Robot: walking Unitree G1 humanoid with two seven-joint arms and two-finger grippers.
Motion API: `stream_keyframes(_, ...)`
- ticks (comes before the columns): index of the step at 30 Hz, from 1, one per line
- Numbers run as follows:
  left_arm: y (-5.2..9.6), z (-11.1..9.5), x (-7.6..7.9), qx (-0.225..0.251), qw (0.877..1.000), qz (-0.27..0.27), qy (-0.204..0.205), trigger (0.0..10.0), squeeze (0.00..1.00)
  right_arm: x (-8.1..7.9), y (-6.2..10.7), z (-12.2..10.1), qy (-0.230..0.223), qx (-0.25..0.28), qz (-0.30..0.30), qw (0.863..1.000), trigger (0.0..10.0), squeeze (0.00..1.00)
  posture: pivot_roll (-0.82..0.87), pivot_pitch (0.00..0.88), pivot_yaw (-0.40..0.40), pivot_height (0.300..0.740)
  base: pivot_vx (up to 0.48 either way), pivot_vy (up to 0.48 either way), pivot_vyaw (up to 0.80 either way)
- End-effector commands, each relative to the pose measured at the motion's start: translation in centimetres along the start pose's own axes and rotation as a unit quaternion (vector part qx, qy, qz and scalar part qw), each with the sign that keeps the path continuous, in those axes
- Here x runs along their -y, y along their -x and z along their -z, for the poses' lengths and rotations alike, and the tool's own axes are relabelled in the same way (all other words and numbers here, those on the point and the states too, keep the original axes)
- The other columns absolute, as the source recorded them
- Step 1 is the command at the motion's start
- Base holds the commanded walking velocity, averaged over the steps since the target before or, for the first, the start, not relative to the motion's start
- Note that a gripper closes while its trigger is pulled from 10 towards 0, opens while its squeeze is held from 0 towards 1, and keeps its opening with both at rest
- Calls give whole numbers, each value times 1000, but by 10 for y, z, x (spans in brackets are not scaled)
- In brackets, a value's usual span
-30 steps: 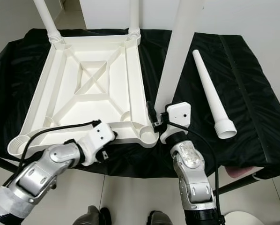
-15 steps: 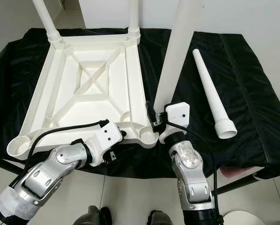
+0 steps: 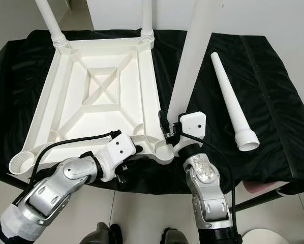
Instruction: Building children table
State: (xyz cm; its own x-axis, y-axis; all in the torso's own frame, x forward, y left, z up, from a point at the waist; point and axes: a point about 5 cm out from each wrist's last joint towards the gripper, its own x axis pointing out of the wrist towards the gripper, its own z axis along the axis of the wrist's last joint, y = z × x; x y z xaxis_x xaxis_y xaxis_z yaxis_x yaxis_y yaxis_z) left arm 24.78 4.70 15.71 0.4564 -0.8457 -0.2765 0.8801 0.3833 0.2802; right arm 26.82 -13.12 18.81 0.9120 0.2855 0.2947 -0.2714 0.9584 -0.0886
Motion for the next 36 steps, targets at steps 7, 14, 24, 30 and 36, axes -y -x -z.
stream_keyframes(7,-8,-10,6,22,1000,5,13,10000,0,-1,1,-4,2,12,-1,1000,10000,0,-131,181,84,740,0,0,0)
stream_keyframes(14,0,-15,-4,39,999,1,35,10000,1000,0,-1,-4,2,15,2,1000,10000,0,-128,182,85,740,0,0,0)
stream_keyframes(24,21,-21,-19,45,999,7,-1,10000,0,1,-4,-5,4,17,2,1000,10000,0,-124,184,80,740,0,0,0)
stream_keyframes(30,23,0,-11,-21,999,37,-23,10000,0,2,-3,-5,4,17,4,1000,10000,0,-122,188,81,740,0,0,0)
stream_keyframes(36,21,4,-8,-40,998,44,-16,10000,0,2,-3,-5,4,17,6,1000,10000,0,-126,189,84,740,0,0,0)
